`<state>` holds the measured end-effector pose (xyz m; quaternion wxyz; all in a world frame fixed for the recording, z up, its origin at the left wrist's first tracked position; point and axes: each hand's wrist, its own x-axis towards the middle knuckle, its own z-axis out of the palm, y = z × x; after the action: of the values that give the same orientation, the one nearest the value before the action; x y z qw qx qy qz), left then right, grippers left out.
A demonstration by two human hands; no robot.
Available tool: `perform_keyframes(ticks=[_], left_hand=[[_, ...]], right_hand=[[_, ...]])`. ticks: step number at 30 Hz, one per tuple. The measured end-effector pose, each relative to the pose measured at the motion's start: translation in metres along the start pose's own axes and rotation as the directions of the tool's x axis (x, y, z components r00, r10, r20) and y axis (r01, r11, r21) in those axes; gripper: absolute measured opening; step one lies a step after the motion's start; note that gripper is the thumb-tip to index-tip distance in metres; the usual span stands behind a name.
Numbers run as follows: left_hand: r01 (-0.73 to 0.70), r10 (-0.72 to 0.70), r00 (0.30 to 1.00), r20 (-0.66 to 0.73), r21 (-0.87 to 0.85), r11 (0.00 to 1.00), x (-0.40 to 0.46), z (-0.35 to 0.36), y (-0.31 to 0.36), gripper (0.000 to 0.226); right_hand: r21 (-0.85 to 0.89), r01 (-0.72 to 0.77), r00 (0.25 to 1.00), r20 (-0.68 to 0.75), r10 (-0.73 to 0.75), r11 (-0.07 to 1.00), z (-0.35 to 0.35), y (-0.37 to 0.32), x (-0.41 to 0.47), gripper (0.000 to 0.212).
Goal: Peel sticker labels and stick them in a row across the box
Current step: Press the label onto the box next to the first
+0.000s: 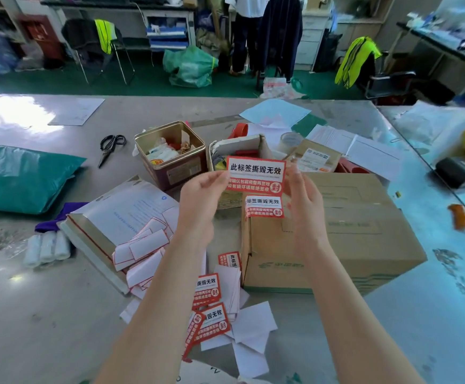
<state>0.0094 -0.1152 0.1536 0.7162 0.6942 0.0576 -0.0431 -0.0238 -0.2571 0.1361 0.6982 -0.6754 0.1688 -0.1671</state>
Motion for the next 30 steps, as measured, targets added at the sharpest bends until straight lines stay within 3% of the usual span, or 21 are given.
perform_keyframes(ticks=[3,8,12,16,19,21,24,30], left_hand=[[0.1,-0.095,0.995,0.039,-0.14,0.985,-0.002,0.014,-0.007,0.014],[0.145,-0.134,0.989,0.063,-0.229,0.963,-0.007,0.035,-0.02,0.014],[0.144,-0.145,0.989,0.017,-0.279,0.949,-0.014,0.048,-0.022,0.022],[-0.029,0.021,0.986,-0.168,-0.044,0.999,-0.009,0.064,-0.033,0.031],[-0.141,0.17,0.955,-0.243,0.133,0.981,-0.005,0.073,-0.04,0.026],[-0.173,0.224,0.941,-0.254,0.207,0.963,-0.004,0.077,-0.043,0.02],[-0.195,0.277,0.923,-0.266,0.296,0.935,-0.002,0.084,-0.048,0.031],[-0.282,0.42,0.888,-0.185,0.501,0.818,0.003,0.088,-0.055,0.029]], right_hand=[[-0.013,0.036,0.998,-0.05,-0.037,0.999,-0.01,0.0,-0.001,0.049],[0.013,0.085,0.991,-0.106,-0.083,0.996,-0.028,-0.002,0.002,0.024],[-0.102,0.133,0.983,-0.117,-0.145,0.986,-0.04,0.002,0.008,0.013],[-0.272,0.236,0.955,-0.112,-0.275,0.933,-0.046,0.007,0.008,0.019],[-0.325,0.262,0.94,-0.127,-0.317,0.909,-0.05,0.012,0.011,0.018],[-0.333,0.266,0.936,-0.135,-0.324,0.905,-0.053,0.015,0.013,0.013],[-0.347,0.262,0.943,-0.108,-0.316,0.9,-0.061,0.015,0.019,0.011],[-0.284,0.175,0.981,-0.029,-0.191,0.943,-0.08,0.012,0.034,0.01]])
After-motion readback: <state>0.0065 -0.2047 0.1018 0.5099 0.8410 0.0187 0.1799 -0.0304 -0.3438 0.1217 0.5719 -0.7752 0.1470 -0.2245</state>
